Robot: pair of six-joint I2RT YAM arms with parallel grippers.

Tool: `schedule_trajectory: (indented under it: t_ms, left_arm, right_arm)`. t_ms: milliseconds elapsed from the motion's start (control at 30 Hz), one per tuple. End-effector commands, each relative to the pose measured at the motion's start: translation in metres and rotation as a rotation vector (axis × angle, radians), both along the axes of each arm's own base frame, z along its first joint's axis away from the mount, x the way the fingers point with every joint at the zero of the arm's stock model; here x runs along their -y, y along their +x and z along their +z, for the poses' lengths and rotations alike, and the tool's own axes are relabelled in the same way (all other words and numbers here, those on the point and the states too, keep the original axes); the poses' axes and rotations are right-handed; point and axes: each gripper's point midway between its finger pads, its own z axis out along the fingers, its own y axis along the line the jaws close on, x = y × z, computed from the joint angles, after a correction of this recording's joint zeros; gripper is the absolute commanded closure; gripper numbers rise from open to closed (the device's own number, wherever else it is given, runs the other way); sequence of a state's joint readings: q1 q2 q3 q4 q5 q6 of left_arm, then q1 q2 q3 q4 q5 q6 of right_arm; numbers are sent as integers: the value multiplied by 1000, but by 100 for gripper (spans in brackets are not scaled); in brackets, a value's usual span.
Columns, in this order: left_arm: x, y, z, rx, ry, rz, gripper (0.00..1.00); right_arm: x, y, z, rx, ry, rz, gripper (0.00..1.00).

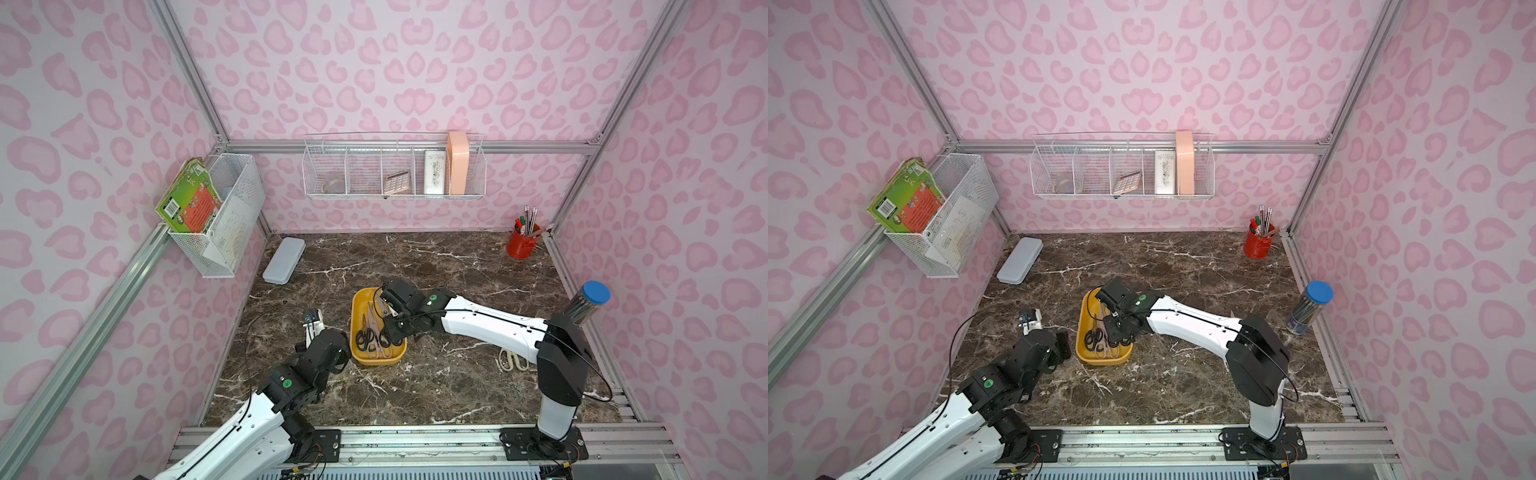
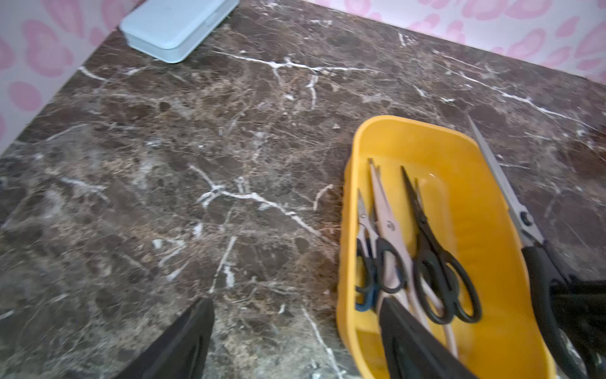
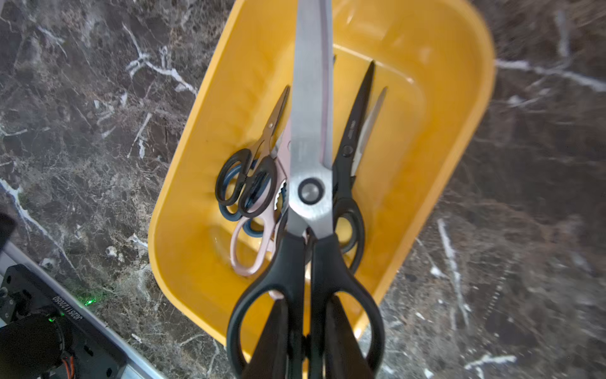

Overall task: Put the scissors into the storage box
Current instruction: Place the scissors in the storage box.

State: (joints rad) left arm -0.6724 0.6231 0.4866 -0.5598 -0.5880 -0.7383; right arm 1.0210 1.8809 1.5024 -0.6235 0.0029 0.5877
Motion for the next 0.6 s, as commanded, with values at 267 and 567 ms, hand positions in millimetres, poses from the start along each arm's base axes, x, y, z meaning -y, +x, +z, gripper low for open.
schedule_trajectory:
  t_ms: [267,567]
  left_arm:
    - [-35,-24,-7,62,13,72,15]
    - [-18,-13,5,28,45,4,13]
  right_arm:
    - [-17,10,-34,-115,9,-54,87]
    - [-18,19,-17,-76,57,-61,57]
